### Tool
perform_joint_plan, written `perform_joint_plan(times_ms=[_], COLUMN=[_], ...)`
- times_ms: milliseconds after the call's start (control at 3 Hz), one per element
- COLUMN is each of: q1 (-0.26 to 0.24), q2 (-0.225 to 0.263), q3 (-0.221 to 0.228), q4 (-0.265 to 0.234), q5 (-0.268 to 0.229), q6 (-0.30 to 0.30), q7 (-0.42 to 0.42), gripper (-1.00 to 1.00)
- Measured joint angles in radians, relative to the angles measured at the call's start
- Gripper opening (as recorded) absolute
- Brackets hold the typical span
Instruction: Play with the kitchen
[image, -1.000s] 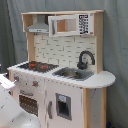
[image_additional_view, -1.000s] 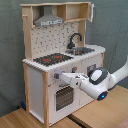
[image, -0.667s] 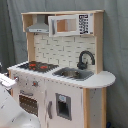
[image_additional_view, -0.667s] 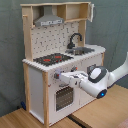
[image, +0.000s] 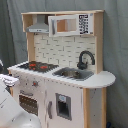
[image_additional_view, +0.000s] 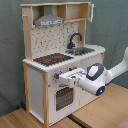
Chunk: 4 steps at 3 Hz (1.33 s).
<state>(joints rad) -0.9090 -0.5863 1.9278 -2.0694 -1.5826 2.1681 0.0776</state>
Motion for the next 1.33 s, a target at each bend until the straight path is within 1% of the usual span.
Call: perform_joint_plan(times_ms=[333, 667, 1000, 1333], q1=[-0.036, -0.077, -0.12, -0.178], q2=[-0.008, -0.035, -0.049, -0.052], q3=[0.002, 0.027, 0.044, 0.085], q4=[-0.002, -0.004, 0.038, 0.077], q5=[-0.014, -0.015, -0.014, -0.012], q6=[0.073, 0.157, 0.236, 0.238], q7=[-0.068, -0.087, -0.08, -0.016], gripper=[1.0, 1.0, 1.0, 1.0])
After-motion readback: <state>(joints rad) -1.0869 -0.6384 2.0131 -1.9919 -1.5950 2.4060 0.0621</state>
